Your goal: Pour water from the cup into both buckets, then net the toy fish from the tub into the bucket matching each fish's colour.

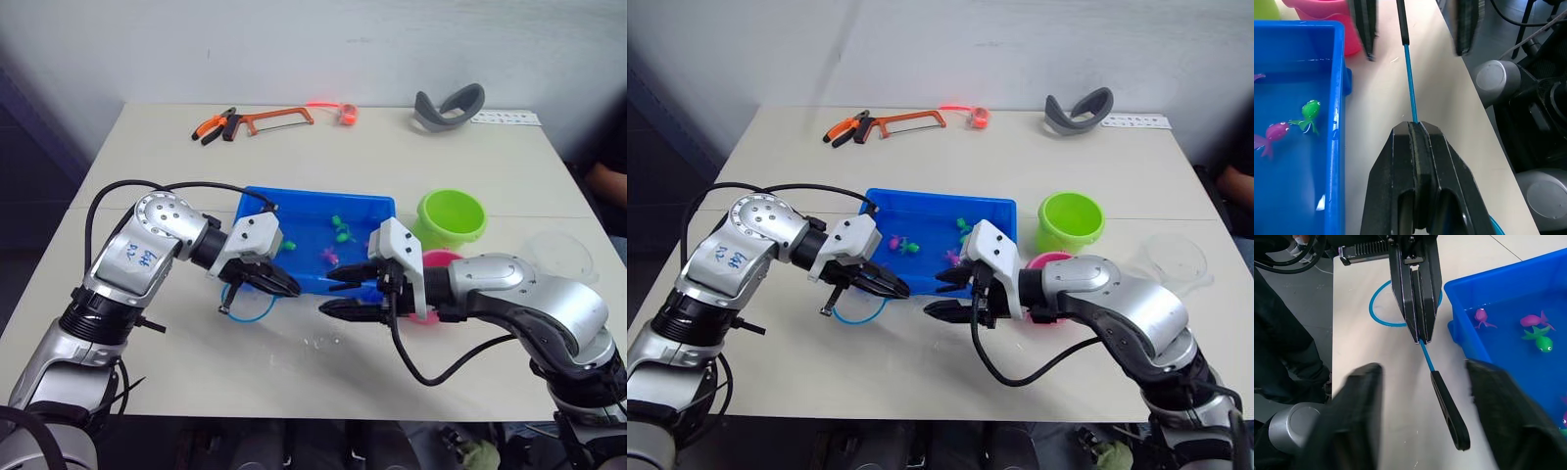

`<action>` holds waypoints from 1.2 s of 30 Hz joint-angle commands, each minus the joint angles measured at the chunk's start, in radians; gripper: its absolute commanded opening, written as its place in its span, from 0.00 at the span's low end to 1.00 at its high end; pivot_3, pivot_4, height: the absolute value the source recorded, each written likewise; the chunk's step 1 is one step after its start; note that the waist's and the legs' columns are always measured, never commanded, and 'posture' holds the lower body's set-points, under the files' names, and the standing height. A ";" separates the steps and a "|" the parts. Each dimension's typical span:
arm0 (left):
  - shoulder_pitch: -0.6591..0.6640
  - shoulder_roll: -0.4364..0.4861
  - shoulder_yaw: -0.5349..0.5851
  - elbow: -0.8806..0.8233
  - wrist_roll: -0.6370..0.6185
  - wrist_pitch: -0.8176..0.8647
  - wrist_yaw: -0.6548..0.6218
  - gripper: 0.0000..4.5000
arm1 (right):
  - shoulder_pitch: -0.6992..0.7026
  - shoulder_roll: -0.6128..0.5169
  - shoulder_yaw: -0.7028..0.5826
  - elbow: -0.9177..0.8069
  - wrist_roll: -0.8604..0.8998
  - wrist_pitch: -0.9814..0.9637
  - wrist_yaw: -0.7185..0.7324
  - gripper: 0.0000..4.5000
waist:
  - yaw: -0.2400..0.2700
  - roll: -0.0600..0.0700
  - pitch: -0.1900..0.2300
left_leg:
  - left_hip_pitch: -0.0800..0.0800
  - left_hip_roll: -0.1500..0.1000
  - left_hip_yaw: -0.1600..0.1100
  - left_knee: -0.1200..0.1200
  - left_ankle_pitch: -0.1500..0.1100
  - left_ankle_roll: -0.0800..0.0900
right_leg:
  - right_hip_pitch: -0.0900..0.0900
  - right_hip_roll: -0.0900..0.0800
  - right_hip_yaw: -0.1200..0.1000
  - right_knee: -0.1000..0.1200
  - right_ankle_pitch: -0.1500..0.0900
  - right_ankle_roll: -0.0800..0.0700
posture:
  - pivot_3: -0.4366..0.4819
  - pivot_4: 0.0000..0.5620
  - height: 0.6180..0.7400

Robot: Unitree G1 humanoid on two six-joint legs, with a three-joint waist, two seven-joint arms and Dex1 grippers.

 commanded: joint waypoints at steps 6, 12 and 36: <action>-0.011 0.003 0.008 -0.054 -0.012 0.002 -0.018 0.00 | -0.007 0.015 0.002 -0.014 -0.026 -0.015 0.011 0.03 | 0.003 0.000 0.000 | 0.000 0.000 0.000 0.000 0.000 0.000 | 0.000 0.000 0.000 0.000 0.000 0.000 | 0.48 0.27 1.00; 0.036 0.002 0.155 -0.067 -0.154 0.041 -0.026 0.21 | 0.011 -0.004 -0.040 -0.035 -0.021 -0.050 0.046 0.00 | 0.003 0.000 0.000 | 0.000 0.000 0.000 0.000 0.000 0.000 | 0.000 0.000 0.000 0.000 0.000 0.000 | 0.48 0.27 1.00; 0.316 -0.045 0.529 0.148 -0.276 -0.196 0.134 1.00 | 0.332 -0.245 -0.572 -0.090 0.207 0.199 -0.154 0.00 | 0.006 -0.001 -0.001 | 0.002 -0.001 0.000 0.000 0.000 0.000 | 0.002 -0.007 0.000 0.001 0.000 0.001 | 0.48 0.27 1.00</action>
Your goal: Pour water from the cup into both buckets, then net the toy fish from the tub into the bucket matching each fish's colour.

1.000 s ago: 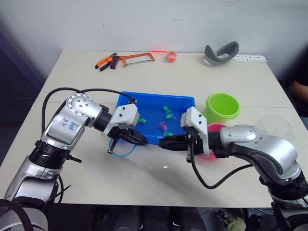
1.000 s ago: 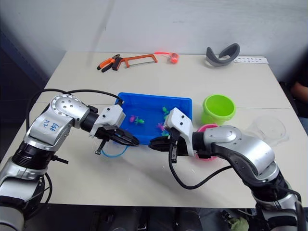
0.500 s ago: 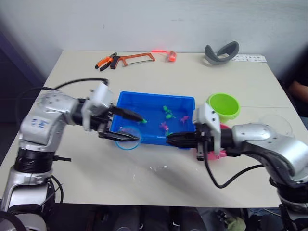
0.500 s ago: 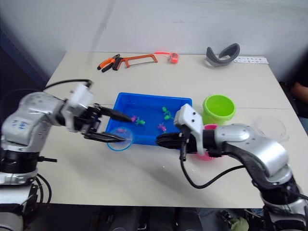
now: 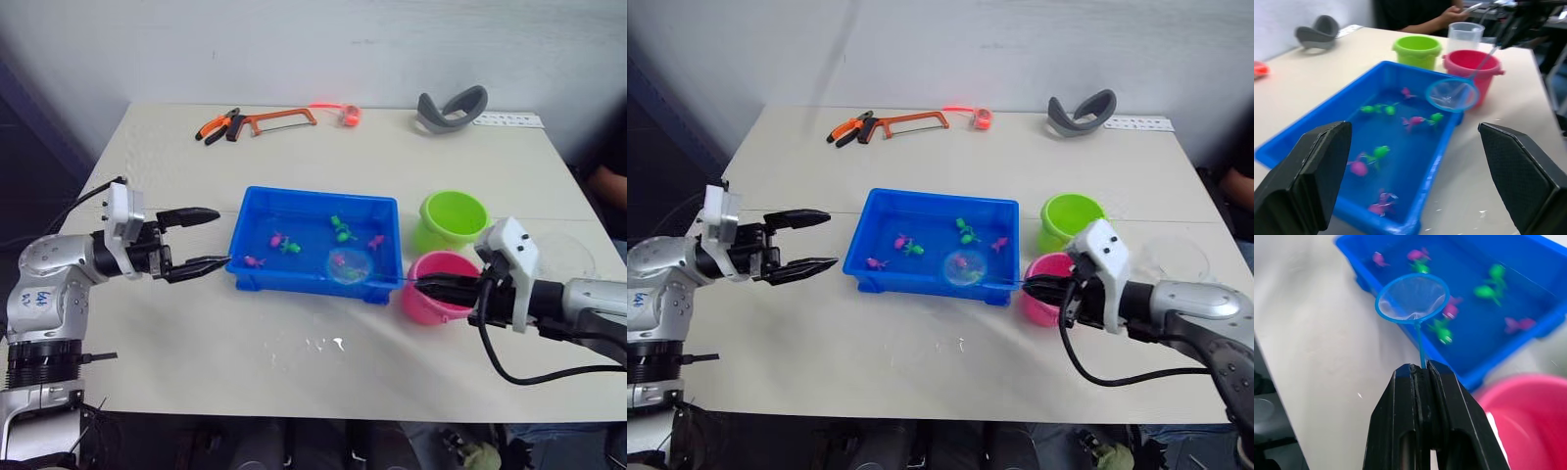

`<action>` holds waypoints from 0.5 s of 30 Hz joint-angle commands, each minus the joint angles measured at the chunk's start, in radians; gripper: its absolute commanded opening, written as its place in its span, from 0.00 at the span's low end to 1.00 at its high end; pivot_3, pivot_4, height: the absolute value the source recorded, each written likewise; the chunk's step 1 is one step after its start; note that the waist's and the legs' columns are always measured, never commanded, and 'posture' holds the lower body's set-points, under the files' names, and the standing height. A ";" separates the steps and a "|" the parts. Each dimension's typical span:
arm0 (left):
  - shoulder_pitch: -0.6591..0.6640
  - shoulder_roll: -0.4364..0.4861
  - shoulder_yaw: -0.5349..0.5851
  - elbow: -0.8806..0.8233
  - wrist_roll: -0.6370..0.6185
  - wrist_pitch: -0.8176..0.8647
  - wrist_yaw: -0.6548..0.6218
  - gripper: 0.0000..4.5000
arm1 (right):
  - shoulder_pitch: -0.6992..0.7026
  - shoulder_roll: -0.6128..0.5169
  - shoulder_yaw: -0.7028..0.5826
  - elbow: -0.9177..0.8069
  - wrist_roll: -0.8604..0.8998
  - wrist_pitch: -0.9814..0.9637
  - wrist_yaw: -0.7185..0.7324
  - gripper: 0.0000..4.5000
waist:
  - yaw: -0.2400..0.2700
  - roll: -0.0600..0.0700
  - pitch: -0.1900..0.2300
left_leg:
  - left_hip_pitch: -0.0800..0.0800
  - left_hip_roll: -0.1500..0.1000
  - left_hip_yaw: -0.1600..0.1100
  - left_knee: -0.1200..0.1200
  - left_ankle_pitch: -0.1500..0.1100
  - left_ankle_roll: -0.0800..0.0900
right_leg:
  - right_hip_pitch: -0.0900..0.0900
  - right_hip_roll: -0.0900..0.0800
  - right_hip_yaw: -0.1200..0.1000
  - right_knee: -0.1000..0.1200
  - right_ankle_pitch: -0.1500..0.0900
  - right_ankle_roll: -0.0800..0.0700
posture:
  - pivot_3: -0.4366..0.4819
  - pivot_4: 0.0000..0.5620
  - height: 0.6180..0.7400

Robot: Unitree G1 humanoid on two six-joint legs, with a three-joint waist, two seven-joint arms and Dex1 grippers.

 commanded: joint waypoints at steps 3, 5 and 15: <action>0.005 -0.035 -0.027 -0.072 -0.050 0.041 0.016 1.00 | -0.064 0.002 -0.018 0.012 -0.005 0.002 -0.086 0.00 | -0.001 0.000 0.000 | 0.000 0.000 0.000 0.000 0.000 0.000 | 0.000 0.000 0.000 0.000 0.000 0.000 | 0.48 0.27 1.00; 0.003 -0.049 -0.036 -0.079 -0.053 0.045 0.026 1.00 | -0.090 -0.010 0.019 0.026 -0.039 -0.022 -0.083 0.00 | -0.001 0.000 0.000 | 0.000 0.000 0.000 0.000 0.000 0.000 | 0.000 0.000 0.000 0.000 0.000 0.000 | 0.48 0.27 1.00; 0.008 -0.078 -0.052 -0.131 -0.059 0.058 0.059 1.00 | -0.201 -0.023 0.116 0.096 -0.016 0.077 -0.061 0.00 | 0.000 0.000 0.000 | 0.000 0.000 0.001 0.000 0.000 0.000 | 0.000 0.001 0.000 0.000 0.000 0.000 | 0.48 0.27 1.00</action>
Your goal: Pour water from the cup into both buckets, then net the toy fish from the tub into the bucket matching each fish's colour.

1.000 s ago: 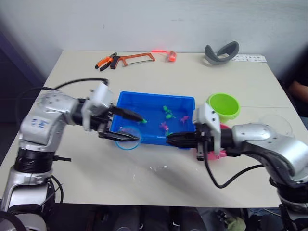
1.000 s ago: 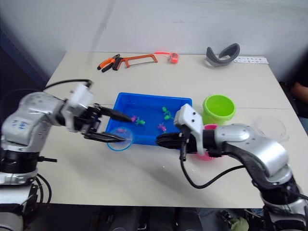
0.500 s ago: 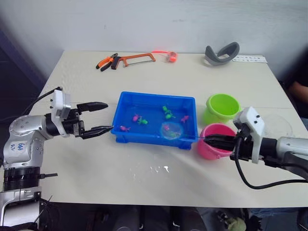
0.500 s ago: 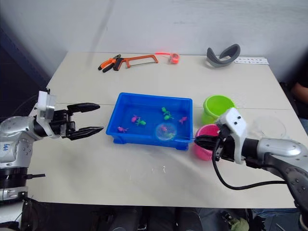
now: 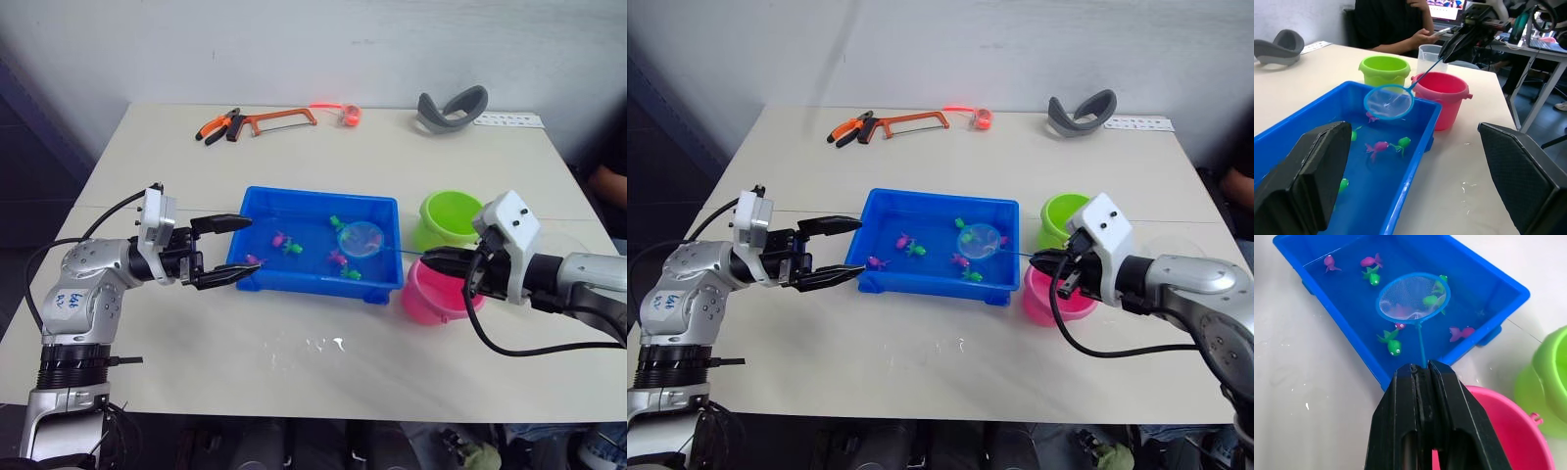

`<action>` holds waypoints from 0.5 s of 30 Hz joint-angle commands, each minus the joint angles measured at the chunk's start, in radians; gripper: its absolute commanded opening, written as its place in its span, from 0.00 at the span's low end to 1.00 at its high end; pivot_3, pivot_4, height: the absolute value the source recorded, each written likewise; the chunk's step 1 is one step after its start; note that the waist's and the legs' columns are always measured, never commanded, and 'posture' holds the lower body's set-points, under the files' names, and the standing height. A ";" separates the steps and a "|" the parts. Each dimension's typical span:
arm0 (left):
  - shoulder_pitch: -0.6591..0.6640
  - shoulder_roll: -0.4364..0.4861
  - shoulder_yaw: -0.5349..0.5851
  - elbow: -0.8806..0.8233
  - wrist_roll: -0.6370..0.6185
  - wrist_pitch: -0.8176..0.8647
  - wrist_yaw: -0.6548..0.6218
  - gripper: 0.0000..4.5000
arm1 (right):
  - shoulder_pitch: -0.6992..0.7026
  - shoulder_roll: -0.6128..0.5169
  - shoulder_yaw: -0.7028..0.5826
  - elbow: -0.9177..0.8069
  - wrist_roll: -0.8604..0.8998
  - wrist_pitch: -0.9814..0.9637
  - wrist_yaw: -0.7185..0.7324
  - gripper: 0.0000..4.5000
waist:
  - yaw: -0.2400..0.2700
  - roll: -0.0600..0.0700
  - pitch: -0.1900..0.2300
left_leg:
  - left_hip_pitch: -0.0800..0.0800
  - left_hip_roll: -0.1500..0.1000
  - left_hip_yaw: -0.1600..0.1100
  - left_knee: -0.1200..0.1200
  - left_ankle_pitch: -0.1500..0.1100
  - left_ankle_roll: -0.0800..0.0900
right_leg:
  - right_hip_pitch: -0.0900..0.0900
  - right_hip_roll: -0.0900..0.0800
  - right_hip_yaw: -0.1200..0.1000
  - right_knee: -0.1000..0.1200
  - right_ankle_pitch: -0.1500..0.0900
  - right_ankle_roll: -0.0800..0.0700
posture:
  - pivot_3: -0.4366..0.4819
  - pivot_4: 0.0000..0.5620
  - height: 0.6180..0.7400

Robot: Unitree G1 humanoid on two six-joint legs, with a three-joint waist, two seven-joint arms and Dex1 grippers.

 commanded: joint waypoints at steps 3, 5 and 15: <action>0.012 -0.002 0.003 -0.063 -0.031 0.004 0.013 1.00 | -0.080 0.036 -0.026 0.024 0.109 0.182 -0.069 0.00 | -0.001 0.000 0.000 | 0.000 0.000 0.000 0.000 0.000 0.000 | 0.000 -0.001 0.000 0.000 0.000 0.000 | 0.48 0.27 1.00; 0.015 -0.003 0.001 -0.080 -0.039 0.014 0.011 1.00 | -0.099 0.063 -0.037 0.034 0.135 0.235 -0.103 0.00 | -0.001 0.000 0.000 | 0.000 0.000 0.000 0.000 0.000 0.000 | 0.000 -0.001 0.000 0.000 0.000 0.000 | 0.48 0.27 1.00; 0.010 0.005 -0.009 -0.123 -0.057 0.047 0.010 1.00 | -0.170 0.234 -0.126 0.108 0.181 0.458 -0.263 0.00 | -0.001 0.000 0.000 | 0.000 0.000 0.000 0.000 0.000 0.000 | 0.000 -0.001 0.000 0.000 0.000 0.000 | 0.48 0.27 1.00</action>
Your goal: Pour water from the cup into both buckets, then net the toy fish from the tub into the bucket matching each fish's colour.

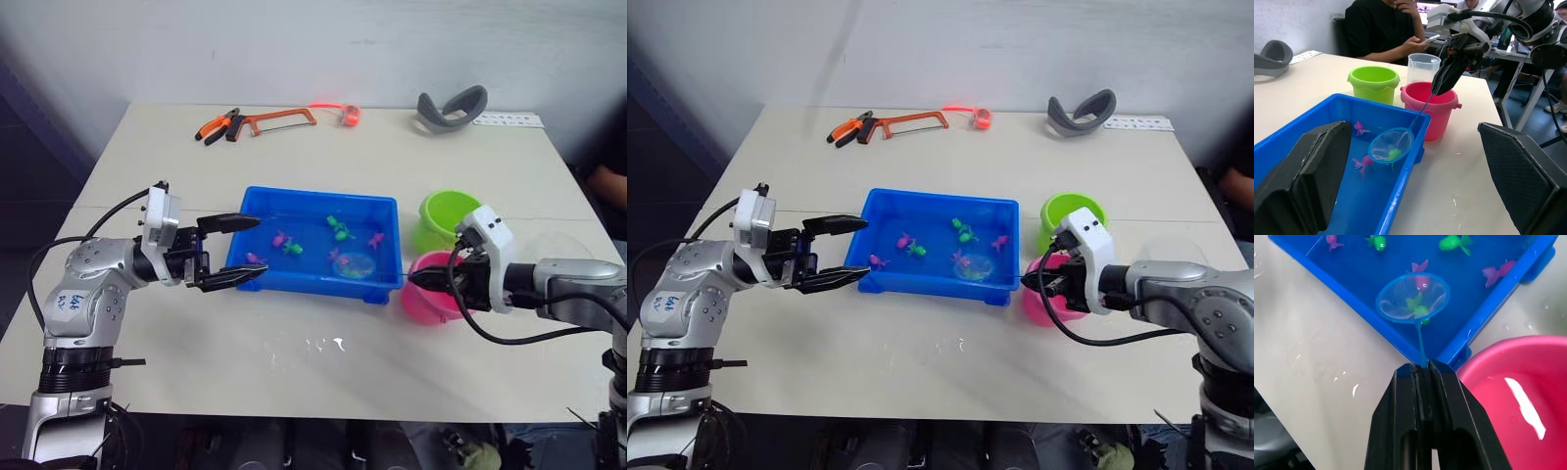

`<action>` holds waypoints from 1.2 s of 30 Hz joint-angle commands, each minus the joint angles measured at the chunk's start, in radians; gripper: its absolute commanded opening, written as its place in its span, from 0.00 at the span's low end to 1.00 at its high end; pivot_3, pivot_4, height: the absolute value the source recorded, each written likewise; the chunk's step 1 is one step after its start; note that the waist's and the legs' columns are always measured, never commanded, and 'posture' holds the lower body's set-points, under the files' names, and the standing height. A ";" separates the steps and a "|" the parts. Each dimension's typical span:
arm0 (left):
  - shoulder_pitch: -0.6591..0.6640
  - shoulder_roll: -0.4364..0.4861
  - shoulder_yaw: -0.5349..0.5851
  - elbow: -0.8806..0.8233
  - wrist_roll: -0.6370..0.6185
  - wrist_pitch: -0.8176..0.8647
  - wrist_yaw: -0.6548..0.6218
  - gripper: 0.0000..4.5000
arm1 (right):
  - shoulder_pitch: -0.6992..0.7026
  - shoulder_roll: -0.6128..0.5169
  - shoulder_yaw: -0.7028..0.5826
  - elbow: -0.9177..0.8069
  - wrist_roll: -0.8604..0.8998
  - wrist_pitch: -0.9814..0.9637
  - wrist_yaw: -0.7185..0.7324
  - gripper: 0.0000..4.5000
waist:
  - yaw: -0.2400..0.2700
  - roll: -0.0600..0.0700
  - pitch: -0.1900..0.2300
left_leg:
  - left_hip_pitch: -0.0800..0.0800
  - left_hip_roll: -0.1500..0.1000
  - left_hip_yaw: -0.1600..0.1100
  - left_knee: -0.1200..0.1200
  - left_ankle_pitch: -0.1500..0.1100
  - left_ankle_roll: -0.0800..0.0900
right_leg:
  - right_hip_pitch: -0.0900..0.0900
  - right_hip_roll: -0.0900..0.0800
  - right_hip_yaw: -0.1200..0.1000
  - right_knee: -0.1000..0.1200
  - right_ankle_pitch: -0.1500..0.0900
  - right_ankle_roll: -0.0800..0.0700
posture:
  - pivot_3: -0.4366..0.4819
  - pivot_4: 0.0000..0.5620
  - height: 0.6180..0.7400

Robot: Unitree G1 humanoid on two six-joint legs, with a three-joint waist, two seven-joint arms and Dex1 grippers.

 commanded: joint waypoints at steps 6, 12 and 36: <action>0.002 0.015 0.004 -0.055 -0.024 0.009 0.000 1.00 | -0.063 0.100 -0.093 0.026 0.003 0.071 -0.118 0.00 | 0.000 0.000 0.000 | 0.000 0.000 0.000 0.000 0.000 0.000 | 0.000 0.001 0.000 0.000 0.000 0.000 | 0.48 0.27 1.00; 0.003 0.021 0.007 -0.055 -0.023 0.011 -0.001 1.00 | -0.078 0.117 -0.090 0.057 0.024 0.071 -0.184 0.00 | -0.002 0.000 0.000 | 0.000 0.000 0.000 0.000 0.000 0.000 | 0.000 0.003 0.001 0.000 0.000 0.000 | 0.48 0.27 1.00; -0.024 0.042 -0.005 -0.038 -0.003 -0.009 -0.010 1.00 | -0.084 0.168 -0.067 0.149 0.242 0.071 -0.457 0.00 | -0.002 0.000 0.000 | 0.000 0.000 0.001 -0.001 0.000 0.000 | -0.001 0.003 0.001 0.000 0.000 0.000 | 0.48 0.27 1.00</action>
